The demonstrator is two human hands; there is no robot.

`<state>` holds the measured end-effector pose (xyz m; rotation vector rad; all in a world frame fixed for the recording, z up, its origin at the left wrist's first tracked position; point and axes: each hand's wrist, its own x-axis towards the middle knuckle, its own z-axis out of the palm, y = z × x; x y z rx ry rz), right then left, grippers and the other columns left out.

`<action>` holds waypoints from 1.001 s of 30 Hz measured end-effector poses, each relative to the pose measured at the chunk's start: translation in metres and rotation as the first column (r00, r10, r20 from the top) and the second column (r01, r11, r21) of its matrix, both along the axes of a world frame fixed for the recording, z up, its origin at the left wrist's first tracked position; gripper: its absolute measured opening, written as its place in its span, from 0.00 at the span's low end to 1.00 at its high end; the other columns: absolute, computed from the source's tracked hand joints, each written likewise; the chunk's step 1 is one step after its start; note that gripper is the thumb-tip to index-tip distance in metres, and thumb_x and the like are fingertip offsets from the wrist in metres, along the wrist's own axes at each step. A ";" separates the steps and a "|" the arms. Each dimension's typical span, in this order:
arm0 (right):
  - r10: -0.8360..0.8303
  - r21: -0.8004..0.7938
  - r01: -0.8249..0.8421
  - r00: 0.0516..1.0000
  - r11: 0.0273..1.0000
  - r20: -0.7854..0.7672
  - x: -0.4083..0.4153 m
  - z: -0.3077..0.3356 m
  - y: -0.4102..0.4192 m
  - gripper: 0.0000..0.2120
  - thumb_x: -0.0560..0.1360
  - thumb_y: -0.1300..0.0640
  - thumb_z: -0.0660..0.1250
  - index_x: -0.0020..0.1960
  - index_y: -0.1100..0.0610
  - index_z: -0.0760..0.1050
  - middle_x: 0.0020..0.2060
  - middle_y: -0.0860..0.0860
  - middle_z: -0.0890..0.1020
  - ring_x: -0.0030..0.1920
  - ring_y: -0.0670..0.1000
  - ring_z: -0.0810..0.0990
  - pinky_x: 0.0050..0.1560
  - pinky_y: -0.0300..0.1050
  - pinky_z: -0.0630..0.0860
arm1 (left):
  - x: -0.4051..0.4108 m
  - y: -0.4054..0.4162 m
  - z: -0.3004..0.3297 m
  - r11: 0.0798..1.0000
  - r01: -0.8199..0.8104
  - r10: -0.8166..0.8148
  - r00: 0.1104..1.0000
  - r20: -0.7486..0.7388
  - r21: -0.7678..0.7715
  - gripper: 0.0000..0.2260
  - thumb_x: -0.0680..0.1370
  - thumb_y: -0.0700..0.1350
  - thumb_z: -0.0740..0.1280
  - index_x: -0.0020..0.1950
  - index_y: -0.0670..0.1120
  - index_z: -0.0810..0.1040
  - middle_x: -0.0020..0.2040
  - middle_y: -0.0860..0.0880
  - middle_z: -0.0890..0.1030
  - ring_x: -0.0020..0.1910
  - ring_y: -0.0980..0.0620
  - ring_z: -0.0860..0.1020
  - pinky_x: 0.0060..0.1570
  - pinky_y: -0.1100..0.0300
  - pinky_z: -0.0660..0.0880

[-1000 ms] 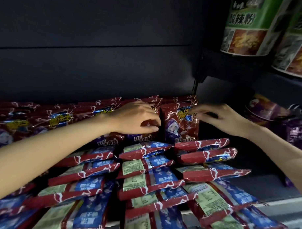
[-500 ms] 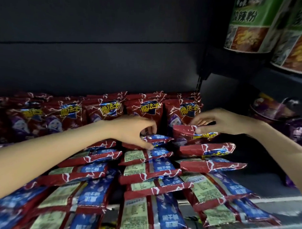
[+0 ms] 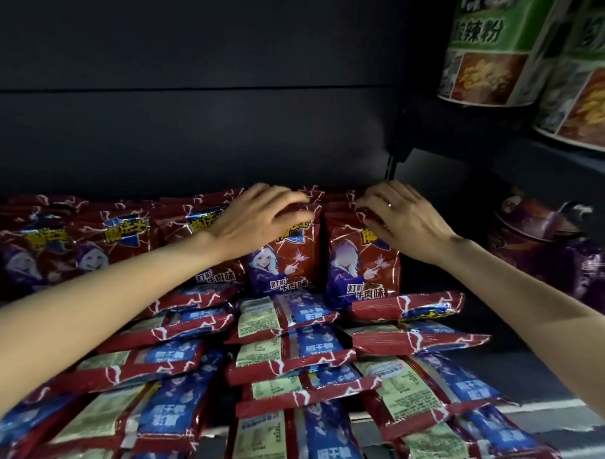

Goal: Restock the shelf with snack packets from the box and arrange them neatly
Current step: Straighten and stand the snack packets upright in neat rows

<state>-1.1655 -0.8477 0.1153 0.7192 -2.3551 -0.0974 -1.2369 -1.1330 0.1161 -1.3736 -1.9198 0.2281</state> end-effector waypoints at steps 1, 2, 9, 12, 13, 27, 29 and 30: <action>0.069 0.056 -0.064 0.993 0.996 -0.091 0.004 -0.002 0.004 0.11 0.78 0.55 0.62 0.57 0.58 0.76 0.53 0.56 0.78 0.52 0.56 0.76 0.51 0.49 0.72 | 0.001 -0.001 0.000 0.997 0.051 -0.057 0.993 -0.104 -0.062 0.18 0.76 0.38 0.63 0.65 0.46 0.70 0.61 0.44 0.74 0.56 0.46 0.73 0.55 0.52 0.69; 0.138 0.135 -0.119 0.980 0.984 -0.142 0.008 -0.004 0.008 0.10 0.78 0.55 0.62 0.55 0.58 0.77 0.54 0.56 0.78 0.53 0.56 0.76 0.52 0.49 0.71 | 0.004 -0.001 0.000 0.990 0.087 -0.104 0.981 -0.162 -0.112 0.16 0.76 0.38 0.63 0.64 0.46 0.72 0.61 0.45 0.75 0.58 0.46 0.73 0.58 0.51 0.66; 0.023 0.471 -0.059 0.996 0.880 0.080 0.015 -0.027 0.008 0.34 0.72 0.33 0.59 0.73 0.47 0.60 0.76 0.55 0.56 0.76 0.59 0.51 0.73 0.62 0.51 | 0.006 -0.006 -0.028 0.891 -0.240 0.206 0.970 -0.129 -0.386 0.42 0.74 0.72 0.47 0.77 0.44 0.49 0.77 0.44 0.50 0.76 0.44 0.45 0.72 0.39 0.41; -0.062 0.477 0.009 0.993 0.879 0.097 0.013 -0.039 0.005 0.41 0.70 0.29 0.59 0.76 0.47 0.53 0.77 0.56 0.49 0.76 0.61 0.45 0.72 0.67 0.48 | -0.002 -0.005 -0.030 0.900 -0.194 0.171 0.981 -0.093 -0.390 0.44 0.72 0.74 0.49 0.77 0.45 0.47 0.78 0.46 0.48 0.76 0.45 0.44 0.72 0.41 0.43; -0.073 0.476 0.021 0.993 0.879 0.092 0.012 -0.040 0.006 0.42 0.70 0.29 0.59 0.76 0.46 0.52 0.77 0.56 0.48 0.76 0.61 0.45 0.71 0.68 0.48 | -0.004 -0.005 -0.030 0.903 -0.164 0.146 0.986 -0.076 -0.396 0.44 0.72 0.74 0.50 0.77 0.45 0.47 0.78 0.47 0.49 0.76 0.46 0.44 0.73 0.42 0.43; 0.013 0.398 -0.138 0.953 0.907 0.302 -0.005 -0.033 0.009 0.39 0.72 0.37 0.64 0.76 0.41 0.47 0.76 0.53 0.37 0.76 0.54 0.36 0.73 0.56 0.33 | -0.017 -0.007 -0.036 0.939 -0.049 0.047 0.999 -0.015 -0.340 0.42 0.74 0.72 0.51 0.78 0.47 0.46 0.78 0.51 0.47 0.76 0.48 0.44 0.73 0.44 0.42; -0.002 0.402 -0.149 0.936 0.903 0.353 -0.008 -0.029 0.009 0.40 0.72 0.37 0.65 0.75 0.38 0.44 0.76 0.52 0.35 0.75 0.53 0.34 0.72 0.55 0.31 | -0.016 -0.007 -0.036 0.943 -0.041 0.039 0.999 -0.011 -0.330 0.42 0.73 0.72 0.52 0.78 0.47 0.45 0.78 0.50 0.47 0.76 0.48 0.44 0.73 0.44 0.41; -0.010 0.401 -0.154 0.926 0.903 0.377 -0.007 -0.027 0.009 0.41 0.72 0.37 0.65 0.74 0.38 0.42 0.76 0.51 0.35 0.75 0.52 0.33 0.72 0.54 0.31 | -0.015 -0.007 -0.036 0.941 -0.045 0.047 0.999 -0.001 -0.336 0.43 0.73 0.72 0.52 0.78 0.47 0.45 0.78 0.50 0.47 0.76 0.48 0.43 0.72 0.43 0.40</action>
